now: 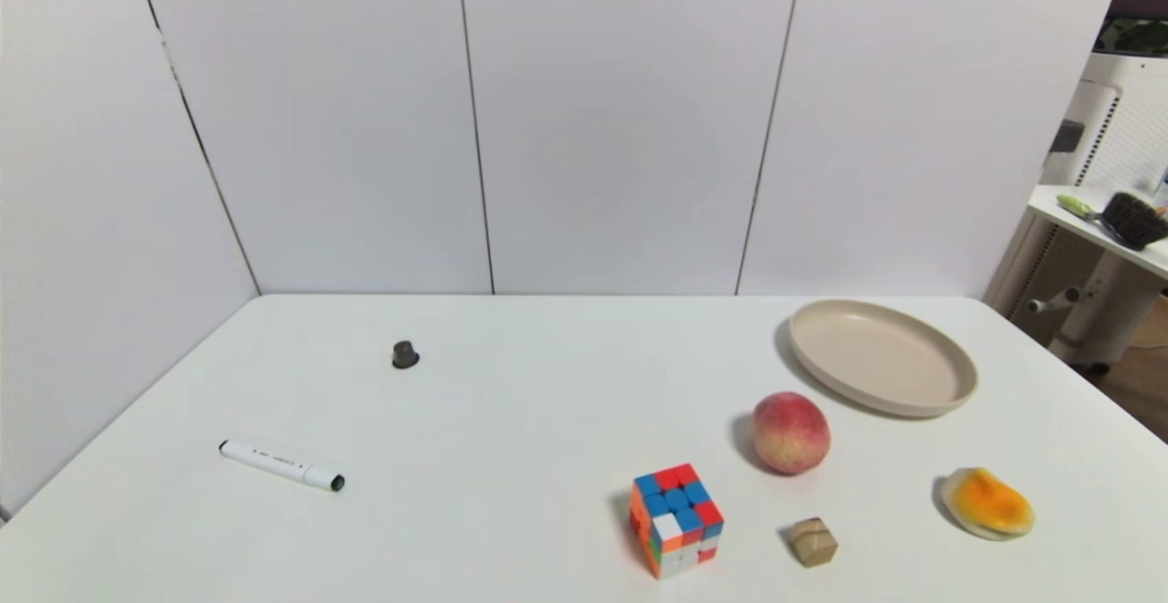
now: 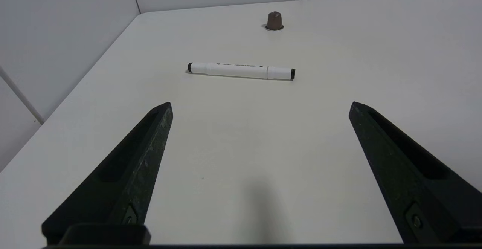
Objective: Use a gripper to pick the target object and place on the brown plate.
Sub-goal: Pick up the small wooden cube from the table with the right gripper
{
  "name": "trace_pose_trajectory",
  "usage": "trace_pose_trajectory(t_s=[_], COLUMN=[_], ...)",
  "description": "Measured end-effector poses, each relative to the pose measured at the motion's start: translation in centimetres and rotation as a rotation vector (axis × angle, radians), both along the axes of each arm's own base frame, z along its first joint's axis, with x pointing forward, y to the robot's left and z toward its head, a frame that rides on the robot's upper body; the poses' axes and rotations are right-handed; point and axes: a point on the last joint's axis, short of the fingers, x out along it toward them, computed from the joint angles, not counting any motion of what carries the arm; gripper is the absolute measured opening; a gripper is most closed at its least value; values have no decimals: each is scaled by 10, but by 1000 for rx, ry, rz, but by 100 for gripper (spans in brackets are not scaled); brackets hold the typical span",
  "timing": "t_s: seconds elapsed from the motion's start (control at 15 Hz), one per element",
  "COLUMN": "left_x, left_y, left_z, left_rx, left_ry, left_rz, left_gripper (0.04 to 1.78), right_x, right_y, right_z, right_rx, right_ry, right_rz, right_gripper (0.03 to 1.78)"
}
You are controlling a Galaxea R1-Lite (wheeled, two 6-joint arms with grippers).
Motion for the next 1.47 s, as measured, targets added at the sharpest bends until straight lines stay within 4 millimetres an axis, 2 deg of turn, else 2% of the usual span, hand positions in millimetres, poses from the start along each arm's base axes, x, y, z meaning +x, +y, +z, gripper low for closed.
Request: trace_pose_trajectory(t_s=[0.13,0.27,0.47,0.6,0.73,0.87,1.07,1.27,1.47], left_x=[0,0,0,0,0,0,0,0,0], left_y=[0,0,0,0,0,0,0,0,0], left_z=[0,0,0,0,0,0,0,0,0], left_rx=[0,0,-1,0,0,0,0,0,0], left_ry=[0,0,0,0,0,0,0,0,0], left_rz=[0,0,0,0,0,0,0,0,0], left_gripper=[169,169,169,169,169,169,169,169,169], right_x=[0,-1,7,23,47,70,93,115,146], right_y=[0,0,0,1,6,16,32,49,69], right_z=[2,16,56,90,120,143,165,171,169], right_rx=[-7,-12,-7,-9,-18,-37,-94,-149,-156], right_ry=[-5,-13,17,63,142,247,541,883,1091], right_rz=[9,18,67,144,250,344,465,557,588], right_gripper=[169,169,169,169,169,169,169,169,169])
